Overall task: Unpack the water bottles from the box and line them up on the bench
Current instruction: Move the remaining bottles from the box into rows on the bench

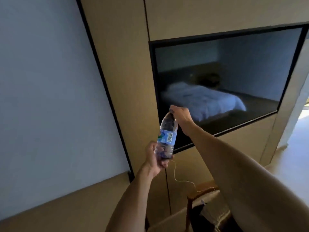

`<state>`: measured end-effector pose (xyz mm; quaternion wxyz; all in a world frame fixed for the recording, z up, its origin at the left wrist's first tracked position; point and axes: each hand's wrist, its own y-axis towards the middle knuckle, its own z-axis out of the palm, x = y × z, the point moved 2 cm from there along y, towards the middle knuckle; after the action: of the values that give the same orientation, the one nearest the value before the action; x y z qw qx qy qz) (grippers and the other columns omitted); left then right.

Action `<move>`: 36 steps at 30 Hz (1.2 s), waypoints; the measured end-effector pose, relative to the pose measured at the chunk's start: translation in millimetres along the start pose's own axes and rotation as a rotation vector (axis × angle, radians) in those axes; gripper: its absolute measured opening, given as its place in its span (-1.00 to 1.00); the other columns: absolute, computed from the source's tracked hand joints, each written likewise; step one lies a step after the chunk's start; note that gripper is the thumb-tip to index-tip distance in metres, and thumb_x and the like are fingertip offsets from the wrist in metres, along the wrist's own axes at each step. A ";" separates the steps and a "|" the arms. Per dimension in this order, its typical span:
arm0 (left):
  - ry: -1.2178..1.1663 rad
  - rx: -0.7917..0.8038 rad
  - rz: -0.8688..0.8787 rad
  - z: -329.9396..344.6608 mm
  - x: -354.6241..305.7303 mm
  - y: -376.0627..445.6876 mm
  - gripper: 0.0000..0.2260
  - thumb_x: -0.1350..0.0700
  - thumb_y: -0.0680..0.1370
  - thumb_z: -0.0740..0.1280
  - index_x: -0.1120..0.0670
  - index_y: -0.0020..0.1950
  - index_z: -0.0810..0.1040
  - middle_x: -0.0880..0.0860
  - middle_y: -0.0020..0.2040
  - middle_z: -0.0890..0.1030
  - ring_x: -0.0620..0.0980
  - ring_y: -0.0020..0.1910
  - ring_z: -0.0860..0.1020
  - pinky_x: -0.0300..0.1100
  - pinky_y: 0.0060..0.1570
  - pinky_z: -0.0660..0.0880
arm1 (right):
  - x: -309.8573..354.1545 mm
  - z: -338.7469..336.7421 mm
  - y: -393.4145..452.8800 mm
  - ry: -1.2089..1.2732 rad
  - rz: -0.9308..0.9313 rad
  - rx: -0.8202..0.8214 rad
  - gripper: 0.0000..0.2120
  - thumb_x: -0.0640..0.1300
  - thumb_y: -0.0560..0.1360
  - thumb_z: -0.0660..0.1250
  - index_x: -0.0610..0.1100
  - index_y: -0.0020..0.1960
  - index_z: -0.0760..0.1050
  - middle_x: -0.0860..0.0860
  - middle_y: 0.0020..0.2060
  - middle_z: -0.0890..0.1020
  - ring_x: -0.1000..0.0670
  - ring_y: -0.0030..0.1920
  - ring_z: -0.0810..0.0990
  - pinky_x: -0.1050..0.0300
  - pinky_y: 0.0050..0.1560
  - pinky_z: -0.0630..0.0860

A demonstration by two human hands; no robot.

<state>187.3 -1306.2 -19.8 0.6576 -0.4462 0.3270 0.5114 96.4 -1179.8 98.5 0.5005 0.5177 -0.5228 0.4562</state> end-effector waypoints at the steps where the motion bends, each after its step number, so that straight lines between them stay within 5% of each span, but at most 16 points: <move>1: -0.014 -0.029 0.003 -19.8 -4.8 -6.2 -0.56 -0.11 0.45 0.14 0.18 0.05 0.61 0.26 -0.25 0.58 0.01 -0.48 0.29 -0.22 -0.45 0.17 | 2.8 19.2 -4.5 0.056 0.023 0.061 -0.74 -0.09 0.50 0.32 -0.15 -0.34 0.52 -0.03 -0.43 0.58 -0.01 -0.38 0.54 0.18 -0.29 0.45; 5: -0.091 -0.163 0.050 -88.8 -19.9 -37.4 -0.52 -0.09 0.43 0.19 0.23 0.09 0.63 0.33 -0.14 0.58 0.07 -0.43 0.42 -0.23 -0.46 0.33 | 6.9 97.3 -26.0 -0.005 -0.056 0.209 -0.71 -0.11 0.50 0.35 -0.12 -0.39 0.53 -0.05 -0.41 0.60 0.02 -0.35 0.55 0.17 -0.26 0.45; 9: -0.159 -0.371 0.168 -137.9 -35.2 -85.8 -0.59 -0.14 0.27 0.34 0.14 -0.07 0.64 0.20 -0.27 0.56 0.01 -0.50 0.33 -0.30 -0.52 0.20 | 16.8 168.2 -60.6 -0.126 -0.164 0.224 -0.69 0.04 0.43 0.44 -0.08 -0.37 0.45 0.04 -0.46 0.44 0.06 -0.42 0.39 0.22 -0.38 0.34; 14: -0.233 -0.523 0.195 -220.7 -50.2 -150.7 -0.37 -0.33 0.54 0.01 0.15 -0.19 0.60 0.17 -0.43 0.46 -0.03 -0.64 0.19 -0.30 -0.51 0.10 | 38.8 261.4 -120.1 -0.221 -0.282 0.448 -0.69 0.06 0.51 0.34 -0.17 -0.23 0.45 -0.01 -0.35 0.45 0.03 -0.35 0.38 0.17 -0.34 0.31; 18: -0.240 -0.527 0.173 -285.9 -54.4 -206.6 -0.37 -0.32 0.54 0.00 0.15 -0.17 0.62 0.18 -0.40 0.47 0.01 -0.59 0.27 -0.27 -0.48 0.15 | 54.5 333.2 -172.5 -0.213 -0.194 0.648 -0.77 -0.08 0.56 0.25 -0.24 -0.12 0.53 -0.22 -0.17 0.58 -0.08 -0.18 0.46 0.07 -0.18 0.35; 24: -0.204 -0.675 0.267 -370.9 -70.0 -285.2 -0.49 -0.14 0.59 0.06 0.23 -0.01 0.62 0.20 -0.30 0.61 0.15 -0.43 0.55 -0.26 -0.50 0.39 | 62.0 432.5 -247.1 -0.311 -0.320 0.555 -0.68 0.03 0.47 0.33 -0.24 -0.23 0.58 -0.05 -0.36 0.68 -0.10 -0.19 0.65 0.08 -0.11 0.56; 30: -0.231 -0.740 0.251 -458.9 -73.6 -354.1 -0.49 -0.16 0.63 0.02 0.20 -0.04 0.59 0.19 -0.35 0.55 0.07 -0.56 0.44 -0.31 -0.54 0.29 | 51.6 543.7 -318.4 -0.301 -0.256 0.639 -0.71 -0.01 0.51 0.24 -0.24 -0.05 0.57 -0.15 -0.11 0.69 -0.20 -0.04 0.63 -0.02 0.10 0.55; 36: -0.250 -0.788 0.251 -539.9 -78.8 -415.0 -0.51 -0.11 0.67 0.00 0.22 0.02 0.57 0.22 -0.29 0.64 0.21 -0.41 0.61 -0.23 -0.48 0.43 | 54.9 628.0 -385.7 -0.273 -0.314 0.664 -0.78 -0.16 0.50 0.21 -0.20 -0.01 0.61 -0.15 -0.07 0.67 -0.17 0.01 0.59 0.05 0.05 0.52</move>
<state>581.0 -1866.4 -54.7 0.4042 -0.5547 0.0760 0.7233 451.4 -1827.9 85.3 0.2954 0.7811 -0.3230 0.4452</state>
